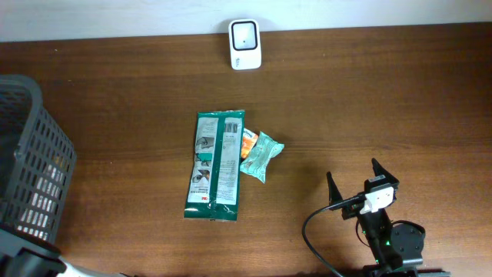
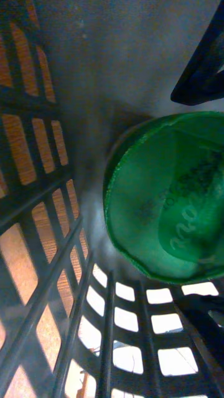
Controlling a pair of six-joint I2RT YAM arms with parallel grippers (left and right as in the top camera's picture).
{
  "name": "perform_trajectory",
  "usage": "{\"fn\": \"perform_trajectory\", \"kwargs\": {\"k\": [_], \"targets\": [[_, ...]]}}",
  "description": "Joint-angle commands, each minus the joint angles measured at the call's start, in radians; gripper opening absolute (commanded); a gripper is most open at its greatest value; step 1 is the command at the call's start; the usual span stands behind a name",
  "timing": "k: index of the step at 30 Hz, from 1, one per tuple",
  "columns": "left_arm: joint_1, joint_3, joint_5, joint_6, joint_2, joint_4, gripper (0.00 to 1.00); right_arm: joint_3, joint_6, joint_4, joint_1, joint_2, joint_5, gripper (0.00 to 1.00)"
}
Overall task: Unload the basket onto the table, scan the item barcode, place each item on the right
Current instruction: 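Reach the left gripper into the basket and grasp the green-lidded jar, then set the green-lidded jar upright left of the pouch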
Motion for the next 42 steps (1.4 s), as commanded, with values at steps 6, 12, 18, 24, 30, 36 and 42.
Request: {"fn": "perform_trajectory", "kwargs": {"k": [6,12,18,24,30,36,42], "targets": [[0.014,-0.008,-0.006,0.002,0.054,0.055,0.69,-0.005,-0.003,-0.005,-0.006,-0.007,-0.003,0.98],[0.011,0.032,0.058,0.002,0.048,0.029,0.54,-0.005,-0.003,-0.005,-0.006,-0.006,-0.003,0.98],[-0.013,0.034,0.163,0.002,-0.030,0.010,0.48,-0.005,-0.003,-0.005,-0.006,-0.006,-0.003,0.98],[-0.121,0.077,0.206,0.002,-0.208,0.011,0.50,-0.005,-0.003,-0.005,-0.006,-0.006,-0.003,0.98],[-0.253,0.167,0.412,0.001,-0.409,0.055,0.52,-0.005,-0.003,-0.005,-0.006,-0.006,-0.003,0.98],[-0.588,0.183,0.492,-0.024,-0.599,0.123,0.56,-0.005,-0.003,-0.005,-0.006,-0.006,-0.003,0.98],[-0.956,0.181,0.490,-0.024,-0.507,0.021,0.57,-0.005,-0.003,-0.005,-0.006,-0.006,-0.003,0.98]]}}
